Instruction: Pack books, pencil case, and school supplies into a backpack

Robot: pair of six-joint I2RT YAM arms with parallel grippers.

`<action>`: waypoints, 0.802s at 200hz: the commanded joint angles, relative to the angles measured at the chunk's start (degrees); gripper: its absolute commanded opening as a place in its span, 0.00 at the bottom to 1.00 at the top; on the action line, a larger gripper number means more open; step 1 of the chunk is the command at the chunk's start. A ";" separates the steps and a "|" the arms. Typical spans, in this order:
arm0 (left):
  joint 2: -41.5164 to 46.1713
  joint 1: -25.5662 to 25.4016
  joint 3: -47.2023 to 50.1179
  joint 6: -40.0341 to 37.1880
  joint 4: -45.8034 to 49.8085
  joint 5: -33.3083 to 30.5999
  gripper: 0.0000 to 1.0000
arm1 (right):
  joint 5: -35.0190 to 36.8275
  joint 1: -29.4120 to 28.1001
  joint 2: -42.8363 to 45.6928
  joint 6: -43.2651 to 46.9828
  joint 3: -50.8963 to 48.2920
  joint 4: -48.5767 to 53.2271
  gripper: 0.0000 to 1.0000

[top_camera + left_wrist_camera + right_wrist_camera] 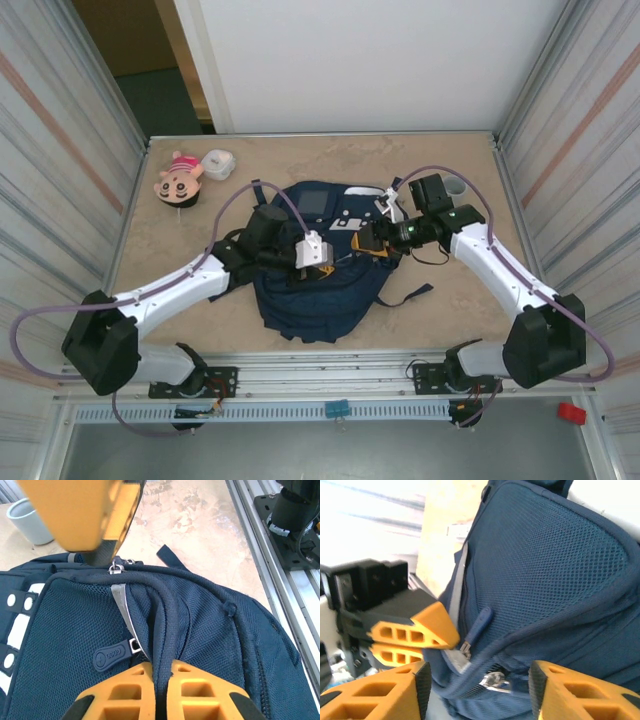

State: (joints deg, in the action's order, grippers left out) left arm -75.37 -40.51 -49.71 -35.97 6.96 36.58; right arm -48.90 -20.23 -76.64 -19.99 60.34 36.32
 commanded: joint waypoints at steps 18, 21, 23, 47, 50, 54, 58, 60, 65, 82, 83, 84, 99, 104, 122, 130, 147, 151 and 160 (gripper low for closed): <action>4.63 2.69 0.75 0.89 -4.82 8.51 0.02 | -2.08 0.04 -1.89 16.26 -1.20 0.03 0.61; 4.74 2.86 0.80 1.02 -4.94 8.73 0.02 | -2.22 0.04 -1.87 17.09 -1.11 -0.05 0.61; 4.74 2.95 0.84 1.06 -5.00 8.83 0.02 | -2.33 0.04 -1.90 17.59 -1.14 -0.09 0.61; 5.17 4.13 1.45 2.45 -6.54 9.78 0.02 | -5.45 0.02 -1.59 21.70 -1.30 -0.22 0.62; 5.26 4.32 1.57 2.66 -6.83 9.89 0.02 | -5.95 0.02 -1.49 22.11 -1.27 -0.03 0.62; 5.40 4.55 1.78 3.13 -7.24 10.04 0.02 | -6.64 0.10 -1.36 22.59 -1.23 0.10 0.62; 5.50 4.82 2.09 3.62 -7.93 10.17 0.02 | -7.36 0.03 -1.22 23.10 -1.35 0.30 0.61; 5.59 4.94 2.15 3.80 -8.28 10.29 0.02 | -7.68 0.06 -1.18 23.25 -1.43 0.37 0.61; 5.75 5.26 2.61 4.44 -8.99 10.62 0.02 | -8.33 -0.01 -1.00 23.63 -1.53 0.50 0.61; 6.08 5.97 3.47 6.18 -11.40 11.40 0.02 | -9.37 -0.57 -0.53 24.38 -2.24 0.51 0.59; 6.06 6.02 3.47 6.26 -11.51 11.40 0.02 | -9.41 -0.63 -0.53 24.47 -2.28 0.56 0.59; 6.04 6.04 3.48 6.30 -11.61 11.45 0.02 | -9.39 -0.66 -0.48 24.56 -2.26 0.58 0.58; 5.89 6.15 3.26 6.65 -11.97 11.90 0.02 | -8.14 -1.30 -0.23 24.91 -2.33 0.60 0.54; 5.80 6.10 3.22 6.67 -11.97 12.06 0.02 | -7.91 -1.47 -0.20 24.93 -2.27 0.52 0.51; 5.45 6.15 2.77 6.72 -11.89 12.46 0.02 | -6.98 -1.66 -0.27 24.64 -1.93 -0.09 0.41; 5.38 6.11 2.67 6.81 -11.85 12.38 0.02 | -6.60 -1.74 -0.26 24.41 -1.69 -0.10 0.37; 5.34 6.15 2.52 7.05 -11.84 11.18 0.02 | -6.22 -1.68 0.00 24.33 -1.12 0.46 0.26; 5.33 6.15 2.52 7.12 -11.75 10.80 0.01 | -6.12 -1.72 0.15 24.36 -1.06 0.58 0.24; 5.32 6.15 2.54 7.29 -11.75 9.60 0.01 | -6.16 -1.72 0.78 24.33 -0.98 0.86 0.21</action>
State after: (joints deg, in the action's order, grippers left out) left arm -72.40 -34.81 -45.95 -30.33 2.04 44.95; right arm -54.92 -21.43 -77.89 3.64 58.63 36.03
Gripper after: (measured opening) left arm 0.088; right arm 0.242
